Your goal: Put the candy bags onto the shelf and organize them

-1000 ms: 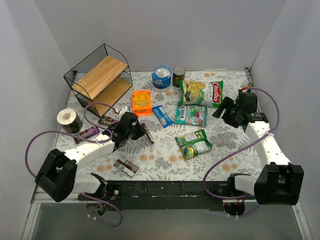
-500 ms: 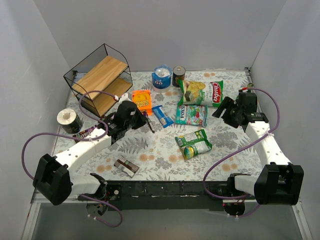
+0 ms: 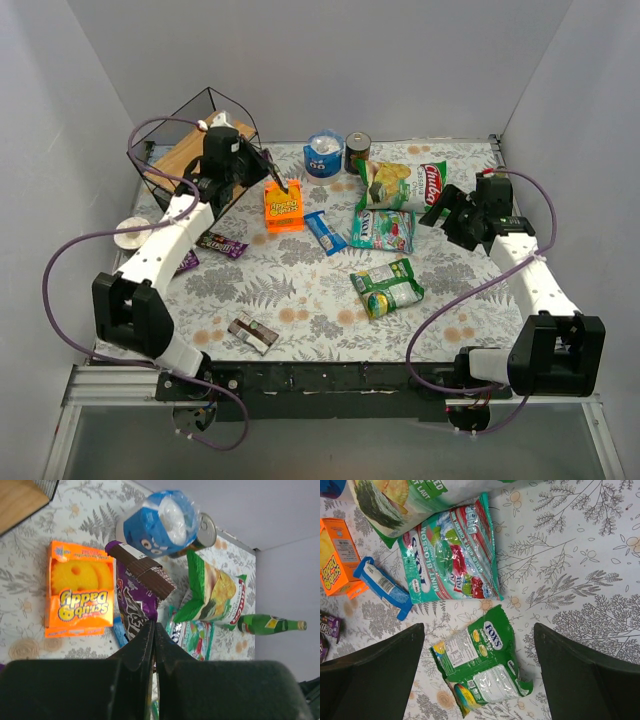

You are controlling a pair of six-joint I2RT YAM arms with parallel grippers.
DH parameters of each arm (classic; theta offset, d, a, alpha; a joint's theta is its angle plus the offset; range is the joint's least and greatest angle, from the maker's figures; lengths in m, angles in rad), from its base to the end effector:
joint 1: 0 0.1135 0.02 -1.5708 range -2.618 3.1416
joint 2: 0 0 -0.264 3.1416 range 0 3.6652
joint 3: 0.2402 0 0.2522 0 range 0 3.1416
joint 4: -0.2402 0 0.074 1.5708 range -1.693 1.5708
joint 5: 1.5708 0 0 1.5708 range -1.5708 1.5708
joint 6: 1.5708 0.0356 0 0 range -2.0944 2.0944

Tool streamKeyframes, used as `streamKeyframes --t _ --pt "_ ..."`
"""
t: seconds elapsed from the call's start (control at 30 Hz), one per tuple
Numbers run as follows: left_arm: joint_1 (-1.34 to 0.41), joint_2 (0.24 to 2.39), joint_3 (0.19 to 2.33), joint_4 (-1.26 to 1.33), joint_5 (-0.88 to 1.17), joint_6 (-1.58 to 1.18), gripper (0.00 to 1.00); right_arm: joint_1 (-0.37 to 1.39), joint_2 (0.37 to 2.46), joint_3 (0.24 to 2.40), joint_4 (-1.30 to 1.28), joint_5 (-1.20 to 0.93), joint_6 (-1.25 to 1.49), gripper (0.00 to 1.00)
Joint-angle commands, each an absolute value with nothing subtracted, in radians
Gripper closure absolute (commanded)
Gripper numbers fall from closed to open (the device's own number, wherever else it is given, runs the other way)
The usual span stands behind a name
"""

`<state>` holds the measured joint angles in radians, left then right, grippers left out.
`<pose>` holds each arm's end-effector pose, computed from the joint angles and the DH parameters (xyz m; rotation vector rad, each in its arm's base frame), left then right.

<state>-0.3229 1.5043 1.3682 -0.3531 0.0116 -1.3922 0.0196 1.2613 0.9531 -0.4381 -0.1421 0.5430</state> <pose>0.3318 -0.1115 0.3516 -1.1341 1.9304 -1.0253 0.2713 0.0104 0.2737 0.5372 2.2883 0.4458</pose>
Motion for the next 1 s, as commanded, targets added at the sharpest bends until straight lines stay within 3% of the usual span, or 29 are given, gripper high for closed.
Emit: streamKeyframes --t 0.0,0.97 --pt "-0.282 1.564 1.518 -0.362 0.058 -1.344 1.0 0.017 1.273 1.017 -0.385 -0.176 0.523 0.02" --pt "-0.009 2.109 2.069 -0.301 0.133 -1.41 1.0 0.018 1.362 1.147 -0.439 -0.068 0.407 0.02"
